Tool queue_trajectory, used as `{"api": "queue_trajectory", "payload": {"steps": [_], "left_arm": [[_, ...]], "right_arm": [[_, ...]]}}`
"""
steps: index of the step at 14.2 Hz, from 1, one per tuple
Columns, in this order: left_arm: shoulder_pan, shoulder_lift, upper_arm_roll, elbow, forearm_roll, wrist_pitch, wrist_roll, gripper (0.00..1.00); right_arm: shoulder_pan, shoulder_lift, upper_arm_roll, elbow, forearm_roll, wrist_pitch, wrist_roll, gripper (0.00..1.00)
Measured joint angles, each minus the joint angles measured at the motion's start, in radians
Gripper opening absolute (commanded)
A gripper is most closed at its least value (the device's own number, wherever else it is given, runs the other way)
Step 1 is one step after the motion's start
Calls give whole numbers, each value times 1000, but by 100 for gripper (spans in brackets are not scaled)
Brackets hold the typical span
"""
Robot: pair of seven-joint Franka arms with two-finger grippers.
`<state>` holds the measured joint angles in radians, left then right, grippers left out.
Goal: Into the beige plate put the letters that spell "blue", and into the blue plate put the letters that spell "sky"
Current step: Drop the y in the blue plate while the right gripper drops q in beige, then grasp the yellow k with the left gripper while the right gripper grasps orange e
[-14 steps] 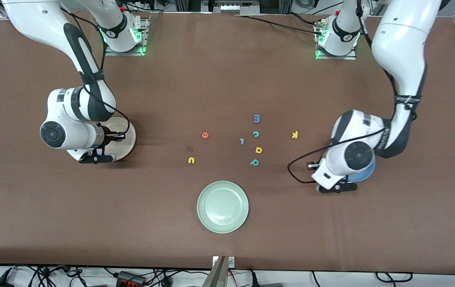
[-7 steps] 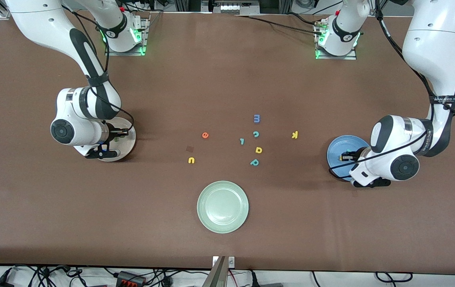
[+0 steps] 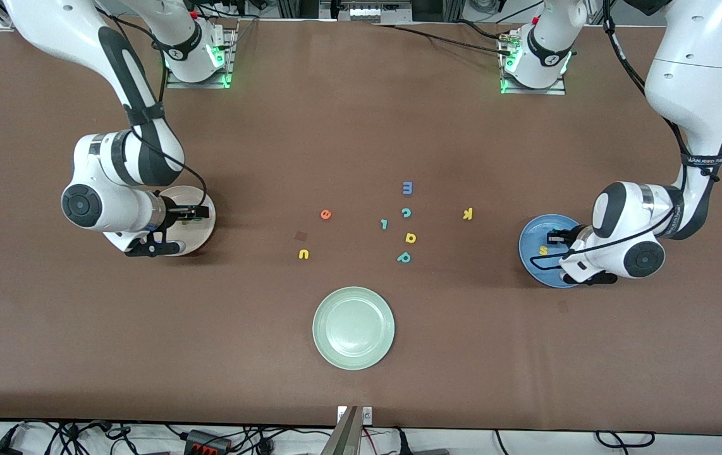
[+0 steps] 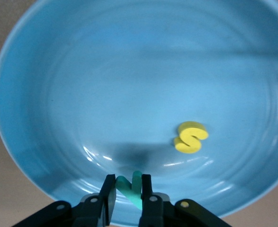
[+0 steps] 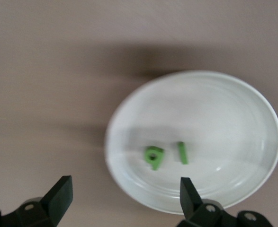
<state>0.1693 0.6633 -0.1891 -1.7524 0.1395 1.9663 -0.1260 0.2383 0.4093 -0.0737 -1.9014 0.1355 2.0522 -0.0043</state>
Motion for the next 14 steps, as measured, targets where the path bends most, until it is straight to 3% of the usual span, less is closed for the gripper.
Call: {"api": "queue_trajectory", "payload": {"steps": [4,6,10,12,14], "left_arm": [[3,-27,-24,6,-1,-3,0,100],[3,-68,-76,8,-3,-30,-36,100],[-11,-120,-257,0,-3,-59,-105,100],[-25,-120,-289,-41,-3,-11,-109,100],[-26,-119,-301,-134,-3,124,-121,100]], "right_arm": [[133,15,8,68,1,9,113,100],[204,48,9,110,1,13,211,100],[307,129,10,163,3,68,456,87],[359,165,11,164,19,142,584,81],[415,200,12,165,52,208,675,70]]}}
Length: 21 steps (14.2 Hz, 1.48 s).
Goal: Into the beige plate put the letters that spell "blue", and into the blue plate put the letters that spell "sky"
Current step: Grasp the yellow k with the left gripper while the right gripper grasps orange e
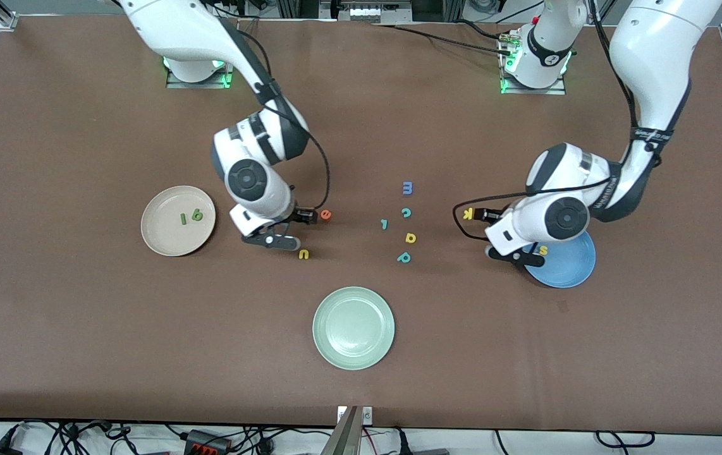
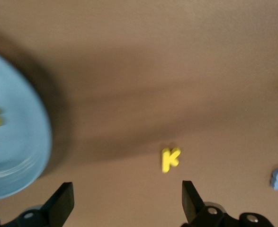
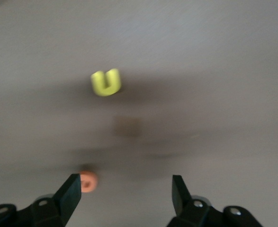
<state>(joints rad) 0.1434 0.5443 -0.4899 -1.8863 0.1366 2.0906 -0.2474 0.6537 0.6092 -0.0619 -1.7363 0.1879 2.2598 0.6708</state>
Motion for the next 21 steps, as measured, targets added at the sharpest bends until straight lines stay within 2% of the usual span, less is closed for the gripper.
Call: {"api": "queue_trajectory", "payload": {"steps": [4,7,10,11,13,14,15,17,19,21], "left_arm": [[-12,6,-3,-154,0,219,-42,100],[-57,15,-4,-177,8,252,-107,100],[-73,23,-1,-178,80,254,-137,99],[-70,26,1,-178,90,256,-137,89],[-65,28,5,-177,99,261,-137,59],[-64,29,6,-177,99,261,-137,52],[-65,29,6,-177,99,261,-137,32],[-63,25,7,-175,101,259,-137,12],[-61,22,8,-174,102,259,-137,3],[-61,21,8,-172,102,259,-137,2]], "right_arm": [[56,40,0,3,25,35,63,61],[64,57,0,5,25,47,72,59],[73,68,0,7,26,56,77,59],[74,71,0,8,26,66,78,59],[74,83,-1,13,26,76,86,57],[74,88,-1,14,26,77,90,57],[74,93,-1,15,26,78,92,53],[74,95,-1,19,26,79,95,47],[74,95,-1,21,26,79,95,34],[74,95,-1,24,26,78,95,23]]}}
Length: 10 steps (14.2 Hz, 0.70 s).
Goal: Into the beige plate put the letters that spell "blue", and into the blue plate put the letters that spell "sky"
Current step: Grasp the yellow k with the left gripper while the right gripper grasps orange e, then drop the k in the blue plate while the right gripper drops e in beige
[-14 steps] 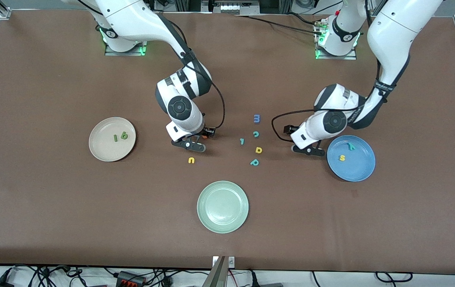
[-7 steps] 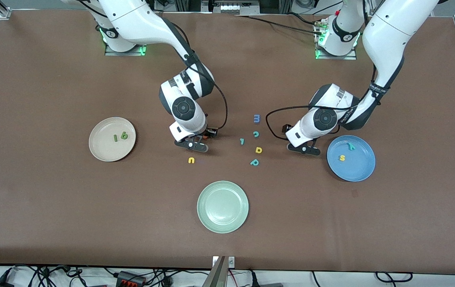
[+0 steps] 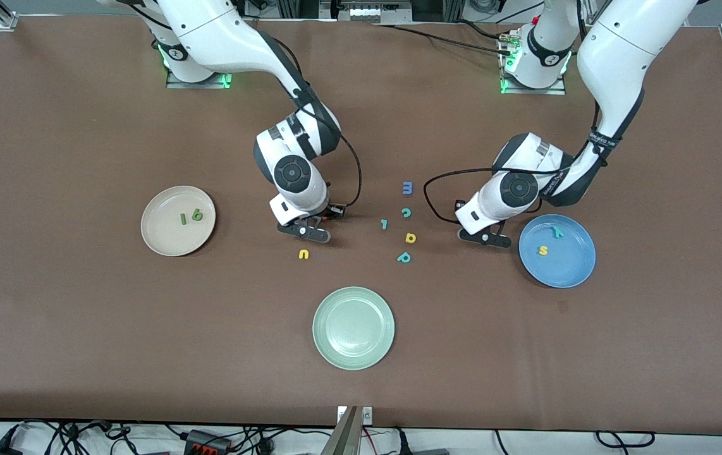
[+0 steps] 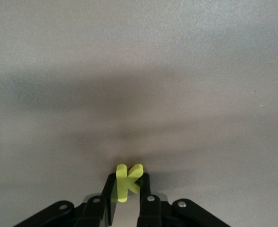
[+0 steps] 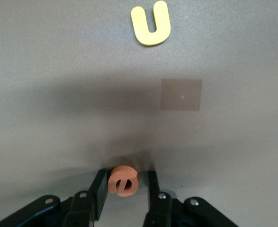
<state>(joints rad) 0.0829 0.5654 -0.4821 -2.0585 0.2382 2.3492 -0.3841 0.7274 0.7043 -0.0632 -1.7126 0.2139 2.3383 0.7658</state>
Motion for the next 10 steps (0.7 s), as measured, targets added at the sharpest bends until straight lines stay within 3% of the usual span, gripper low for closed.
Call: {"api": "queue_trajectory", "payload": {"steps": [3,6,8,10], "left_arm": [[15,-11,0,23,0,-12,0,2],[51,-48,0,134,0,-206,25,1],[78,-64,1,236,0,-340,77,1],[125,-62,7,299,29,-384,157,2]], "right_arm": [[0,-1,-2,1,0,0,-1,21],[-11,-4,-18,19,-1,-10,-13,21],[-52,-31,-36,41,-2,-90,-64,21],[-119,-82,-72,48,-3,-235,-174,21]]}}
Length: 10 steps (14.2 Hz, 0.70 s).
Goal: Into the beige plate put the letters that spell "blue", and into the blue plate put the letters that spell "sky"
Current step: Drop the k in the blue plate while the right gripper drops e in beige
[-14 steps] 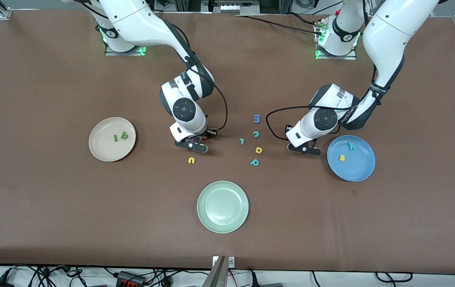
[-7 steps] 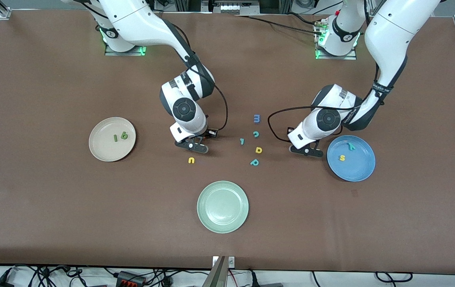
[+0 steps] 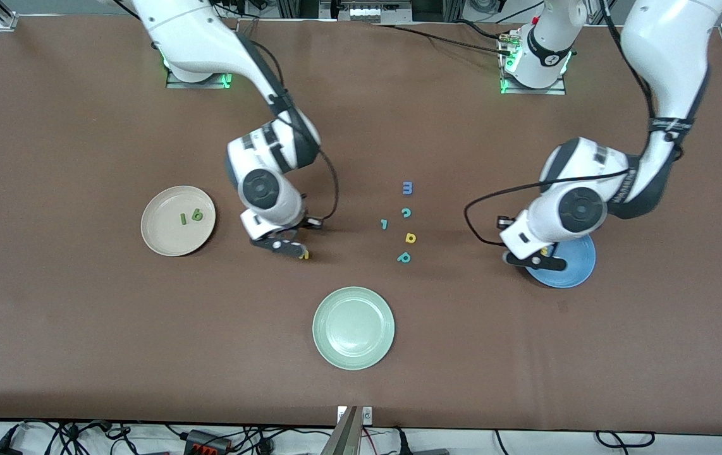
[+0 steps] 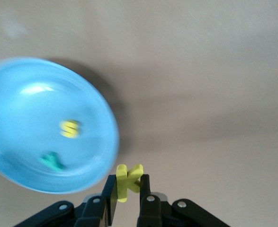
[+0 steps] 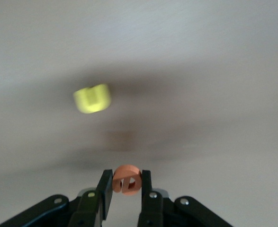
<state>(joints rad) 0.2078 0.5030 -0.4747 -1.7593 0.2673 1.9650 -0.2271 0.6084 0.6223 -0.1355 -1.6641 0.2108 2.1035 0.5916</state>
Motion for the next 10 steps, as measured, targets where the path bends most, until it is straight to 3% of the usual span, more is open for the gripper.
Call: {"api": "queue_trajectory", "payload": {"steps": [3,6,7,8,9,10], "left_arm": [[79,66,15,48,154,0,80,2],[111,176,17,101,198,46,103,3],[111,201,18,111,201,66,103,8],[111,219,22,116,203,76,103,20],[112,229,25,121,203,79,103,48],[112,231,27,123,203,79,103,96]], "right_arm": [[-96,-73,-91,-10,0,-174,-240,21],[-134,-107,-191,-82,0,-201,-464,21],[-137,-108,-223,-113,0,-183,-533,21],[-138,-107,-251,-149,0,-152,-595,21],[-138,-107,-272,-186,0,-117,-648,21],[-140,-107,-288,-221,0,-85,-692,21]]}}
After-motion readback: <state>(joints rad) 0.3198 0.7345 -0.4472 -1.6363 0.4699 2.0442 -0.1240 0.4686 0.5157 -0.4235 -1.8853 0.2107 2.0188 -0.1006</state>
